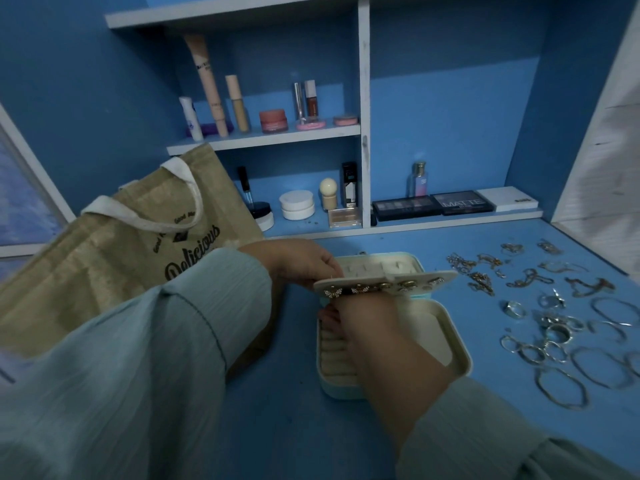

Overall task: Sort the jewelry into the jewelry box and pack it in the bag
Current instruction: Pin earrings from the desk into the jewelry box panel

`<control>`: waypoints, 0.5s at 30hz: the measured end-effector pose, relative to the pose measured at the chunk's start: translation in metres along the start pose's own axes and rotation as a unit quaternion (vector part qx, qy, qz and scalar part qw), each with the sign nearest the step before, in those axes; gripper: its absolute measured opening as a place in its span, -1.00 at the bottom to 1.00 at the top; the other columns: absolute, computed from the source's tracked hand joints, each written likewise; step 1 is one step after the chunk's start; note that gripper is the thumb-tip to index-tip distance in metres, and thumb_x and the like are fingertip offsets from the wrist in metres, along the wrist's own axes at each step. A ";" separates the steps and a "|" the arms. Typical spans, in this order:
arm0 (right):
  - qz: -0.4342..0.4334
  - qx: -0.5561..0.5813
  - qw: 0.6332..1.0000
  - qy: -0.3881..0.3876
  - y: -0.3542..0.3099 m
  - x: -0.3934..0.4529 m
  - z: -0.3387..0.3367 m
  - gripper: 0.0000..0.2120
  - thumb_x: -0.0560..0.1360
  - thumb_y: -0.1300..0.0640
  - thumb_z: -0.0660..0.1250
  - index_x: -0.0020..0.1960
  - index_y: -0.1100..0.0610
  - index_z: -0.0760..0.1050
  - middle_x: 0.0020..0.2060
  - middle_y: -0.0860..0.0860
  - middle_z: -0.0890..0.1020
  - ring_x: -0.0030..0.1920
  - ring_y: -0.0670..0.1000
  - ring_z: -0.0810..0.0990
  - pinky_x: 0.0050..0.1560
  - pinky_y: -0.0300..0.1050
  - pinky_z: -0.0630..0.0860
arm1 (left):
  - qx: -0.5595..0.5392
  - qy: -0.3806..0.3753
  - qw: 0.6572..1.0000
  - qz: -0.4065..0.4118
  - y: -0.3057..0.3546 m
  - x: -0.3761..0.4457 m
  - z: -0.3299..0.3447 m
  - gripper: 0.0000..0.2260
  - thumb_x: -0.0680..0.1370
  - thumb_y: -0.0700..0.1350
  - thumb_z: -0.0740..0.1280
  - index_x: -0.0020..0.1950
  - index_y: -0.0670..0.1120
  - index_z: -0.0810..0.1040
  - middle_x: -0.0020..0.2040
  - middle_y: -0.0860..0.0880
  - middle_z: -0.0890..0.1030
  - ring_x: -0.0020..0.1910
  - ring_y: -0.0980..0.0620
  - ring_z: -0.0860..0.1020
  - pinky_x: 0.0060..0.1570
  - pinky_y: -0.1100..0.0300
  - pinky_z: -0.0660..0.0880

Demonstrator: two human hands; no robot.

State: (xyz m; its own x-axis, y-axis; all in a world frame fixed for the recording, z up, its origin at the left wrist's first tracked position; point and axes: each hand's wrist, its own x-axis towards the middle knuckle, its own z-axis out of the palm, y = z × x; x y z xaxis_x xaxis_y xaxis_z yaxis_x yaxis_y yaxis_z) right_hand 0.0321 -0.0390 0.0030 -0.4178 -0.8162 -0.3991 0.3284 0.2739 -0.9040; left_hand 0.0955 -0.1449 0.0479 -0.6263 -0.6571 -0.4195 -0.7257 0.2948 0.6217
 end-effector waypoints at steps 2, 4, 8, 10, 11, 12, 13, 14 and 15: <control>0.008 0.029 1.000 0.005 0.000 0.000 0.001 -0.80 0.45 0.40 0.29 -0.25 0.15 0.42 -0.37 0.08 0.51 -0.41 0.01 0.51 -0.19 0.03 0.59 | -0.026 -0.013 1.000 -0.005 -0.001 0.001 -0.001 -0.89 0.54 -0.25 0.29 -0.15 -0.06 0.50 -0.20 0.02 0.52 -0.29 0.20 0.47 -0.40 0.49 0.43; 0.015 0.054 0.998 0.010 -0.001 0.000 0.001 -0.76 0.45 0.40 0.29 -0.28 0.12 0.41 -0.36 0.10 0.51 -0.43 0.01 0.50 -0.25 -0.02 0.58 | -0.050 -0.035 0.998 -0.011 -0.001 0.001 -0.002 -0.86 0.54 -0.29 0.25 -0.13 -0.07 0.49 -0.20 0.00 0.51 -0.33 0.21 0.48 -0.41 0.46 0.43; 0.021 0.050 0.998 0.017 -0.002 -0.001 0.001 -0.75 0.46 0.38 0.30 -0.31 0.12 0.39 -0.35 0.12 0.52 -0.43 0.02 0.53 -0.21 0.01 0.60 | -0.068 -0.088 0.994 -0.018 0.002 -0.001 -0.003 -0.80 0.56 -0.35 0.19 -0.12 -0.07 0.48 -0.22 0.01 0.50 -0.48 0.29 0.52 -0.47 0.46 0.41; 0.014 0.043 0.999 0.019 -0.002 -0.001 0.001 -0.74 0.46 0.38 0.30 -0.31 0.11 0.39 -0.35 0.10 0.53 -0.43 0.01 0.53 -0.20 0.01 0.61 | -0.071 -0.104 0.992 -0.022 0.002 0.000 -0.003 -0.80 0.56 -0.35 0.19 -0.11 -0.07 0.48 -0.21 0.01 0.51 -0.46 0.29 0.53 -0.45 0.45 0.43; 0.012 0.045 0.999 0.020 -0.001 -0.002 0.002 -0.74 0.46 0.38 0.30 -0.31 0.10 0.40 -0.34 0.10 0.53 -0.43 0.01 0.53 -0.20 0.01 0.61 | -0.077 -0.107 0.991 -0.026 0.002 0.001 -0.004 -0.79 0.55 -0.36 0.19 -0.11 -0.07 0.48 -0.21 0.02 0.52 -0.44 0.29 0.54 -0.43 0.45 0.44; 0.012 0.052 0.998 0.018 -0.001 -0.002 0.002 -0.74 0.46 0.39 0.29 -0.30 0.10 0.40 -0.34 0.09 0.53 -0.43 0.00 0.53 -0.20 0.00 0.61 | -0.084 -0.109 0.990 -0.029 0.001 0.003 -0.005 -0.78 0.55 -0.37 0.19 -0.11 -0.07 0.49 -0.22 0.02 0.52 -0.43 0.28 0.55 -0.41 0.44 0.46; 0.014 0.058 0.998 0.016 -0.001 -0.002 0.002 -0.75 0.46 0.39 0.29 -0.29 0.10 0.42 -0.34 0.09 0.53 -0.43 -0.01 0.52 -0.21 -0.01 0.61 | -0.086 -0.112 0.989 -0.033 0.001 0.004 -0.006 -0.78 0.54 -0.37 0.19 -0.12 -0.07 0.49 -0.21 0.02 0.53 -0.41 0.27 0.56 -0.38 0.43 0.47; 0.015 0.059 0.998 0.013 0.000 -0.002 0.002 -0.76 0.45 0.40 0.29 -0.27 0.10 0.44 -0.35 0.09 0.53 -0.43 -0.01 0.52 -0.20 0.00 0.61 | -0.087 -0.117 0.989 -0.036 0.001 0.005 -0.006 -0.77 0.54 -0.38 0.19 -0.12 -0.07 0.50 -0.21 0.01 0.54 -0.40 0.26 0.56 -0.37 0.42 0.48; 0.015 0.056 0.998 0.011 -0.001 -0.002 0.003 -0.78 0.45 0.40 0.29 -0.23 0.11 0.46 -0.35 0.08 0.53 -0.43 -0.01 0.53 -0.19 0.01 0.62 | -0.092 -0.119 0.988 -0.037 0.001 0.006 -0.006 -0.76 0.53 -0.39 0.19 -0.13 -0.08 0.50 -0.22 0.02 0.55 -0.40 0.25 0.56 -0.37 0.42 0.49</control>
State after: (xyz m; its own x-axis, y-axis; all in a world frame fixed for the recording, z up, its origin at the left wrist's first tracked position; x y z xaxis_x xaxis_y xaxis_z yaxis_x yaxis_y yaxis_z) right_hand 0.0349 -0.0389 0.0047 -0.4236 -0.7972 -0.4301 0.4336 0.2384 -0.8690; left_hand 0.0928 -0.1527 0.0503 -0.6383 -0.4846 -0.5980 -0.7217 0.1066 0.6840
